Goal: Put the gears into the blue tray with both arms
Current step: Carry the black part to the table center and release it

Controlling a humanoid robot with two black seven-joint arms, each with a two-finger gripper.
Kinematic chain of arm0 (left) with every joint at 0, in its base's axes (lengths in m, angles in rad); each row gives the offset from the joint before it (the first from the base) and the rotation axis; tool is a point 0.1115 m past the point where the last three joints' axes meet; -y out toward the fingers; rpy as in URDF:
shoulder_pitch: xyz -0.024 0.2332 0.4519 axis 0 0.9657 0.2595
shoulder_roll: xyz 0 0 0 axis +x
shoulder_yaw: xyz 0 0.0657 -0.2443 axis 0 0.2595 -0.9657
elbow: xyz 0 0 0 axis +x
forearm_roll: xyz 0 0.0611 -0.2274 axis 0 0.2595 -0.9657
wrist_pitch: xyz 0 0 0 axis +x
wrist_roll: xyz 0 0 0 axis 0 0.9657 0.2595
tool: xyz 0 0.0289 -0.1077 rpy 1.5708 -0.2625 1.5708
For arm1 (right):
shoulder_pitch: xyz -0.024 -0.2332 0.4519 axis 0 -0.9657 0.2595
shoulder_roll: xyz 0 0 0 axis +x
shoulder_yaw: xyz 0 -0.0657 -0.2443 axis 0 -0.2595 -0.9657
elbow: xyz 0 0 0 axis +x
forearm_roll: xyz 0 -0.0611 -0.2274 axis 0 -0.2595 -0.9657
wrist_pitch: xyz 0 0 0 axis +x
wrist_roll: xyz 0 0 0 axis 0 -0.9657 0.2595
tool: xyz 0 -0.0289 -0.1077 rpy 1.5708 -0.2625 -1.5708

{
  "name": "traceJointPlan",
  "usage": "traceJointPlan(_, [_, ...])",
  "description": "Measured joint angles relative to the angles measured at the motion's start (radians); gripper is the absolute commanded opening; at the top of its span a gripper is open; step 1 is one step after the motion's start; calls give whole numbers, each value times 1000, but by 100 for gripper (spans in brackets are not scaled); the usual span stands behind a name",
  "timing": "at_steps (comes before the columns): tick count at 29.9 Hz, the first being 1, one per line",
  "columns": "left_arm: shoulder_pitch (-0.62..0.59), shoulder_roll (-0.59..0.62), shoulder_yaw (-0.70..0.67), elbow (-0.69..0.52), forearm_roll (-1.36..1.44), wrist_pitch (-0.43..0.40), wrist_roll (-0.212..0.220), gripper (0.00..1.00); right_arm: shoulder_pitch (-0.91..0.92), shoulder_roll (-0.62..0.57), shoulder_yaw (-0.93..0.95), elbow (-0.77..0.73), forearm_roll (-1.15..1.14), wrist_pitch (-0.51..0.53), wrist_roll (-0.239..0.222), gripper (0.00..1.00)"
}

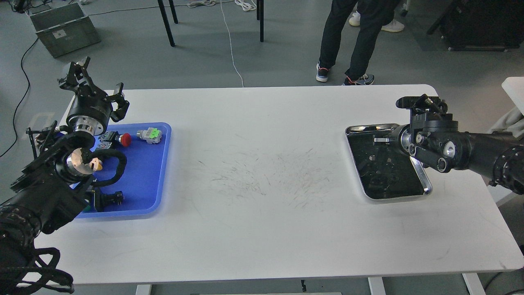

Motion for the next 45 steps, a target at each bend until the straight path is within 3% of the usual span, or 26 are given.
traceJointPlan(7, [-1, 3, -1, 0, 0, 0, 0, 98, 175, 18, 95, 135, 13, -19, 8, 2])
traceJointPlan(13, [-2, 5, -1, -3, 0, 0, 3, 98, 193, 164, 344, 158, 30, -43, 14, 2])
traceJointPlan(17, [-2, 10, 0, -3, 2, 0, 5, 98, 163, 243, 413, 157, 48, -99, 35, 2])
traceJointPlan(22, [-2, 11, 0, -3, 3, 2, 6, 98, 98, 251, 437, 146, 51, -172, 78, 4])
traceJointPlan(28, [1, 12, 0, -3, 3, 2, 6, 98, 1, 252, 452, 215, 61, -181, 108, 3])
traceJointPlan(39, [1, 11, 0, -5, 5, 4, 3, 98, -135, 252, 441, 349, 62, -169, 106, 4])
traceJointPlan(45, [0, 9, 0, -7, 8, 9, 2, 98, -154, 252, 428, 359, 60, -166, 105, 11])
